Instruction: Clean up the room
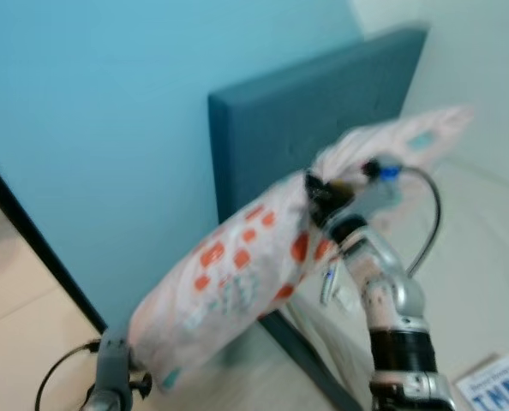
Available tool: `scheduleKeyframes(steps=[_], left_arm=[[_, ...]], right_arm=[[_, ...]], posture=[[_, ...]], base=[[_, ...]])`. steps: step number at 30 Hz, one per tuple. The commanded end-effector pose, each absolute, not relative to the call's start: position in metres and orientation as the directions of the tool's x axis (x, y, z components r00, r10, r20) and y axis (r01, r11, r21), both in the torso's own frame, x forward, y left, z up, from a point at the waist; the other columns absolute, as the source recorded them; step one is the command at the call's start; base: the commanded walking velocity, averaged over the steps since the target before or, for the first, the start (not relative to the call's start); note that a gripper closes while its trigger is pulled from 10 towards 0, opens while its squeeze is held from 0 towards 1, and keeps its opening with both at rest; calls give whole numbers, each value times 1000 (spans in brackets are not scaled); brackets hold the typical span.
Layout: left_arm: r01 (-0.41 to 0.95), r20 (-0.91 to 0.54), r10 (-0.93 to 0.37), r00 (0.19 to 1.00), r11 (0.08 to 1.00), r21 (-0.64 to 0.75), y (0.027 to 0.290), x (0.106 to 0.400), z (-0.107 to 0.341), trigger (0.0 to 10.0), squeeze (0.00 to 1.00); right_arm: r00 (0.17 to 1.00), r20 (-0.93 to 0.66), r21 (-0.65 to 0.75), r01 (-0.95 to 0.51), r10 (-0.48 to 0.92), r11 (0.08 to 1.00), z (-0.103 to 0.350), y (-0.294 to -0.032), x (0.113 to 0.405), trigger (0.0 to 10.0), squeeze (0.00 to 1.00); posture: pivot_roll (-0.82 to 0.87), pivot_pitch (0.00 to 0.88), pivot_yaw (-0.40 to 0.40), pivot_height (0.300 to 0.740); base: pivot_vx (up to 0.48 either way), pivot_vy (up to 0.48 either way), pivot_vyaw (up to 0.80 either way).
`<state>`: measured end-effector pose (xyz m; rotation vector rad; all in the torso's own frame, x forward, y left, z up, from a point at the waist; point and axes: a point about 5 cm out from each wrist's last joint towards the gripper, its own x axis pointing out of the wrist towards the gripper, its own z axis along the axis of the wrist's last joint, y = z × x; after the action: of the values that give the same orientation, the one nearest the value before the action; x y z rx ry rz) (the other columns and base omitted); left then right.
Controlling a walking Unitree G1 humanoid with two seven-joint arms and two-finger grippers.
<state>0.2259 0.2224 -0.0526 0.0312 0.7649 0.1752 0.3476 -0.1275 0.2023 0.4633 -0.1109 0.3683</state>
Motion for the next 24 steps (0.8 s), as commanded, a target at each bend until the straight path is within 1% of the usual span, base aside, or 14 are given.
scheduleKeyframes(steps=[1,4,14,21,24], left_arm=[[-153,-704,181,686,983,104,226,219,-57,10000,0],[-168,-709,193,678,980,107,226,217,-57,10000,0],[-186,-710,190,678,979,85,226,218,-57,10000,0],[-190,-714,185,675,979,74,225,217,-58,10000,0],[-190,-711,185,678,979,73,224,218,-58,10000,0]], right_arm=[[913,284,399,-390,292,830,222,-136,345,10000,0],[913,284,398,-391,293,830,222,-137,345,10000,0],[907,292,393,-403,303,827,223,-136,345,10000,0],[892,320,372,-427,318,824,226,-136,342,10000,0],[885,321,348,-442,338,826,227,-135,340,10000,0]], posture=[[-60,53,53,740],[-60,54,53,740],[-62,54,52,740],[-64,53,52,740],[-64,53,53,740]], base=[[379,0,0],[300,0,0],[0,0,0],[0,-465,0],[0,-465,788]])
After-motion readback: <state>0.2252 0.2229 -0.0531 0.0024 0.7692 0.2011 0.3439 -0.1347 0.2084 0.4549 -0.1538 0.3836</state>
